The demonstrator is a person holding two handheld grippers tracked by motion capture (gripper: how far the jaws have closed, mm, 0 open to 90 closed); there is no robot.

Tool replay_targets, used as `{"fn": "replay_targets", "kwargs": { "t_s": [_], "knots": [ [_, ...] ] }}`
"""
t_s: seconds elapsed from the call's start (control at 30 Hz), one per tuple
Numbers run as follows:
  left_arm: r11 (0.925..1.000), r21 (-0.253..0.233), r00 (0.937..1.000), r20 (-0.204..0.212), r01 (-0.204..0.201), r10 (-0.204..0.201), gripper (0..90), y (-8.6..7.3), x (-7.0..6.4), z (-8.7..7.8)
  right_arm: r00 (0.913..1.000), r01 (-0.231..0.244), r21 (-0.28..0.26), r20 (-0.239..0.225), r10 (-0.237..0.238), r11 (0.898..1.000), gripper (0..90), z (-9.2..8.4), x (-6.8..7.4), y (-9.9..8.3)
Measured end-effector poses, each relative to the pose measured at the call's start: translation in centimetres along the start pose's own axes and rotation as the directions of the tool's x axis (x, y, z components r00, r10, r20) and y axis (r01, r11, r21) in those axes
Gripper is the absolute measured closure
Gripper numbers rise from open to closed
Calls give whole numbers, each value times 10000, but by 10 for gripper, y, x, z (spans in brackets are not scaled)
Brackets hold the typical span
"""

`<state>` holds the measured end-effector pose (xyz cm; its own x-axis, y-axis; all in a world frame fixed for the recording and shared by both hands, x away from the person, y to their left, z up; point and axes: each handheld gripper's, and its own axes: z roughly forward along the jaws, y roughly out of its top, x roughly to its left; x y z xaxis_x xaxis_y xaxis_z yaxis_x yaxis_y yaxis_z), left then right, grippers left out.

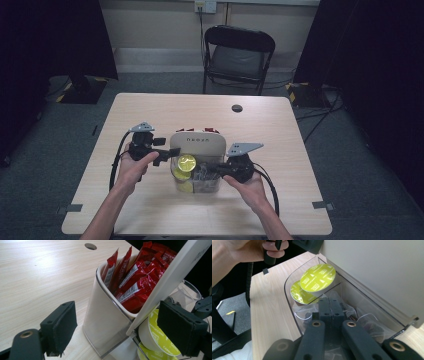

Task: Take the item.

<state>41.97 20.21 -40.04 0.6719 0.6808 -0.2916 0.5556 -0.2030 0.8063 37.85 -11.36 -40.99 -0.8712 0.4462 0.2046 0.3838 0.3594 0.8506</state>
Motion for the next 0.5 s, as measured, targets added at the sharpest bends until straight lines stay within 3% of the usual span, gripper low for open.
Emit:
{"fn": "replay_targets", "kwargs": {
  "t_s": [0.5],
  "knots": [
    [10000, -22, 10000, 30, 21, -21, 157, 0, -1, 2, 9998, -213, -289, 4, 213, 9994, 900, -5, 0, 3]
  ]
}}
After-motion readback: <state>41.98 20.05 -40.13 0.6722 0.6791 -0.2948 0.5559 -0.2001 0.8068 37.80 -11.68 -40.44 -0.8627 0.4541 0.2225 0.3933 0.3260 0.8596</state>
